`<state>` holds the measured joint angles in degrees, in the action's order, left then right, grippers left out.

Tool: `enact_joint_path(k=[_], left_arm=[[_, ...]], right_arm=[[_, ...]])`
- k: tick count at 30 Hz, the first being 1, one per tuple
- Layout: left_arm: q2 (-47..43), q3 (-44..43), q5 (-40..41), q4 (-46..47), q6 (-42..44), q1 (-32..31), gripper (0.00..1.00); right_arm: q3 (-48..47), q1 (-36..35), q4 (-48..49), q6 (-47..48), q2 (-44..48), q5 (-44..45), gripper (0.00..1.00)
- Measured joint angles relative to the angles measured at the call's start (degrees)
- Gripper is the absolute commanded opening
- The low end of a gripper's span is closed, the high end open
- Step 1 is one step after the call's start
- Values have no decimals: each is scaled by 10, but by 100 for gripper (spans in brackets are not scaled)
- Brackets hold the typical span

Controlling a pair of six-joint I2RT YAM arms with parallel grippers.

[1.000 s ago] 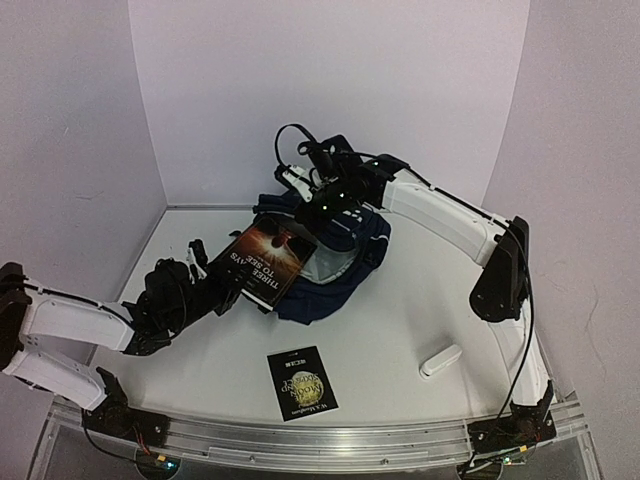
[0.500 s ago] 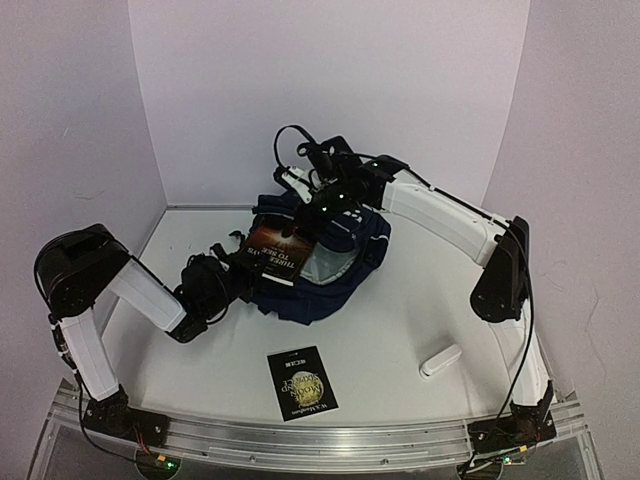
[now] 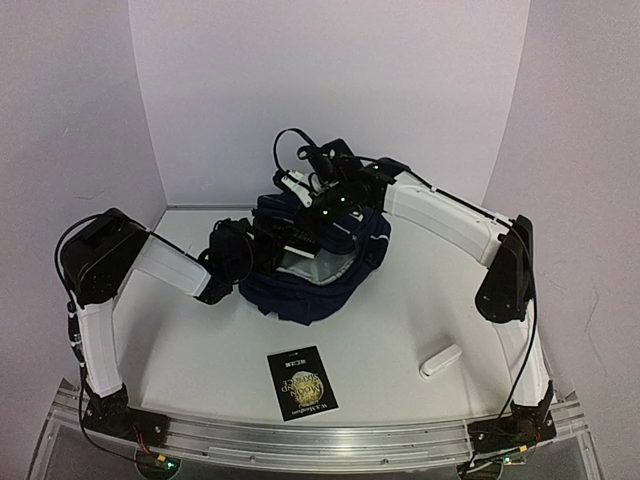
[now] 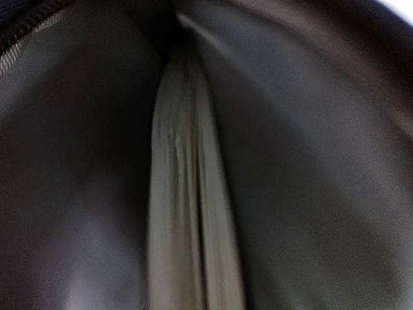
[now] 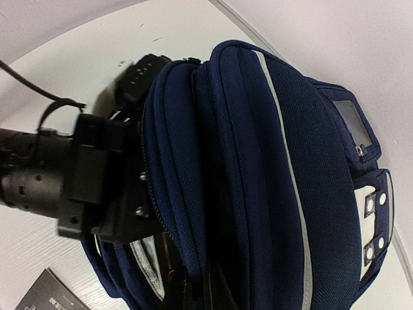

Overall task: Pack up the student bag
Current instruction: Place the book in the student bag.

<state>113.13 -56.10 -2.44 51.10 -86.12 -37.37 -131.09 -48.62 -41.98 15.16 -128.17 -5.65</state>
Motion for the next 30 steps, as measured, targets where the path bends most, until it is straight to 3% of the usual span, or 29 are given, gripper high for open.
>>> enact_joint_path(k=[5,9,12,17,25,30], left_arm=[[69,-72,-24,-11,-9,16,10],[80,-92,-36,-25,-5,23,32],[69,-92,-36,-54,10,24,43],[1,-48,-29,-98,27,18,67],[-100,40,-10,-121,33,-14,72],[-159,89,1,-171,64,-39,88]], right_arm=[[0,0,0,0,1,0,0],[0,0,0,2,1,0,0],[0,1,0,2,1,0,0],[-1,10,1,0,1,-9,0],[-8,23,4,-5,0,-28,0],[-6,24,5,-9,-1,-40,0]])
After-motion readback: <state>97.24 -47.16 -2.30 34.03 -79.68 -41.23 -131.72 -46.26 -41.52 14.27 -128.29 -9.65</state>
